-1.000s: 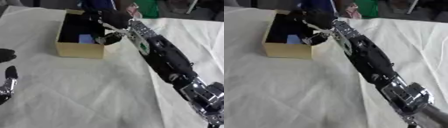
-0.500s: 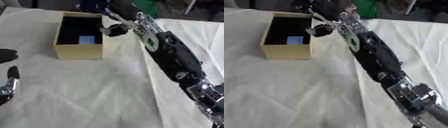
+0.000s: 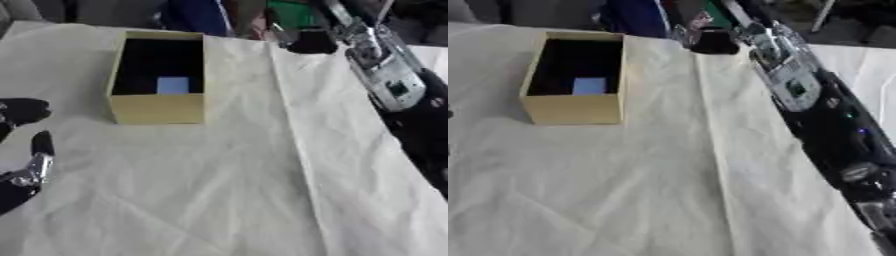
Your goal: Pick up objects on the table and place them in the box.
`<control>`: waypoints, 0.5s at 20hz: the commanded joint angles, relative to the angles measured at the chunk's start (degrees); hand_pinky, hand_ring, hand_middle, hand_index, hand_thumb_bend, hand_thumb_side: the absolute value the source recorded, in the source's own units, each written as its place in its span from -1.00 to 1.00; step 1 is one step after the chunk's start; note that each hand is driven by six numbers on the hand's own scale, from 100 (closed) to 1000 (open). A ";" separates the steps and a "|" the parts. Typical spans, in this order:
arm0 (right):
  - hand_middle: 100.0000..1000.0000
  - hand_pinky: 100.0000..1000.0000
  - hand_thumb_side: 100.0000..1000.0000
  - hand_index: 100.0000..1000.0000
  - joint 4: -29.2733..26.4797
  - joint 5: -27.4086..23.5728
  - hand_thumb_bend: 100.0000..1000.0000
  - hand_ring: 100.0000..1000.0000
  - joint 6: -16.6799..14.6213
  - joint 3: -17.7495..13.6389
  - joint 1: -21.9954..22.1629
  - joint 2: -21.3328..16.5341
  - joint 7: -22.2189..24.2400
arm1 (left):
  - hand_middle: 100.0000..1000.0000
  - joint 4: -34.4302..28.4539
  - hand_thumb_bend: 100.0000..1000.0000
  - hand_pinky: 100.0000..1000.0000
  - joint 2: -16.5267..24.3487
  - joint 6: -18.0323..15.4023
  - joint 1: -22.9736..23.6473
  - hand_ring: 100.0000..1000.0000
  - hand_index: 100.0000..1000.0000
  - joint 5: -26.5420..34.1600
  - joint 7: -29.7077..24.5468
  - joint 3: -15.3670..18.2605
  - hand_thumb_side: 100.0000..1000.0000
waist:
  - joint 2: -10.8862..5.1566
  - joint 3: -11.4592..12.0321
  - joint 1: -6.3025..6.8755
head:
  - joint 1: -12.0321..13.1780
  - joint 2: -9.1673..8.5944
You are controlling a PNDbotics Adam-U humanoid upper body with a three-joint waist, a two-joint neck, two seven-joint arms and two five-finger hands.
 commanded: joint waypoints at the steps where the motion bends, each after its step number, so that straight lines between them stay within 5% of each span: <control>1: 0.34 0.54 -0.59 0.69 -7.90 -5.95 -1.00 0.21 2.54 -3.90 4.09 -4.43 -1.63 | 0.38 -0.69 -1.00 0.59 1.02 0.02 -0.35 0.44 0.37 -0.08 0.48 0.85 -0.66 | -0.71 -0.51 0.33 | 0.83 -0.86; 10: 0.22 0.57 -0.50 0.62 -17.76 -9.92 -1.00 0.14 6.76 -12.35 22.35 0.52 -6.17 | 0.38 -0.71 -1.00 0.59 0.90 0.34 -0.21 0.45 0.37 -0.75 1.17 1.60 -0.66 | 0.03 -2.59 0.67 | 2.35 -0.73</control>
